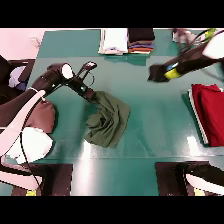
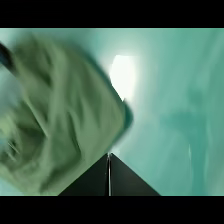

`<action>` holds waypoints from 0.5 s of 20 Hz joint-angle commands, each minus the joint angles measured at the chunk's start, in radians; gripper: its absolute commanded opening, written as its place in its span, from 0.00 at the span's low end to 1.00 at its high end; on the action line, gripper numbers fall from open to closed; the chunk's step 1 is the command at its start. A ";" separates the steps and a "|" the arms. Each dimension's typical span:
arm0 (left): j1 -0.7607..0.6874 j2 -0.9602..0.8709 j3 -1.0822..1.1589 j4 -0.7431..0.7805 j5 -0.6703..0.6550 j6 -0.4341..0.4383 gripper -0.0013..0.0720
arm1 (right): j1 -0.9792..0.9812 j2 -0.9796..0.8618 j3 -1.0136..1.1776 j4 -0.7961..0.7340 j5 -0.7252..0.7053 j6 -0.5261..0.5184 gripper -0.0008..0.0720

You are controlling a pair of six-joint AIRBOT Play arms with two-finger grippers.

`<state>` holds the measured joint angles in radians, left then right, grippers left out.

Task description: Fold the shirts.

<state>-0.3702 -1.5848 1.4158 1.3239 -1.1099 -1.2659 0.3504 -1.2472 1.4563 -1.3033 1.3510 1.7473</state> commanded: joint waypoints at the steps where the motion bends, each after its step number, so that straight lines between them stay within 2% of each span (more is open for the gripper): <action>1: 0.021 0.012 0.037 0.058 -0.050 -0.009 0.06 | 0.112 -0.079 -0.157 0.010 -0.046 0.072 0.04; 2: 0.033 0.018 0.037 0.058 -0.052 -0.009 0.06 | 0.131 -0.097 -0.212 0.058 -0.084 0.073 0.07; 3: 0.046 0.021 0.037 0.057 -0.055 -0.009 0.06 | 0.148 -0.120 -0.260 0.114 -0.123 0.073 0.40; 4: 0.057 0.023 0.037 0.057 -0.057 -0.012 0.06 | 0.163 -0.140 -0.298 0.163 -0.160 0.073 0.67; 6: 0.070 0.023 0.037 0.057 -0.061 -0.018 0.06 | 0.200 -0.183 -0.351 0.214 -0.241 0.079 0.67; 10: 0.071 0.023 0.037 0.056 -0.062 -0.018 0.06 | 0.276 -0.251 -0.383 0.212 -0.359 0.134 0.67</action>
<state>-0.3054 -1.5635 1.4506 1.3781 -1.1675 -1.2808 0.5762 -1.4498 1.1118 -1.1236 1.0901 1.8439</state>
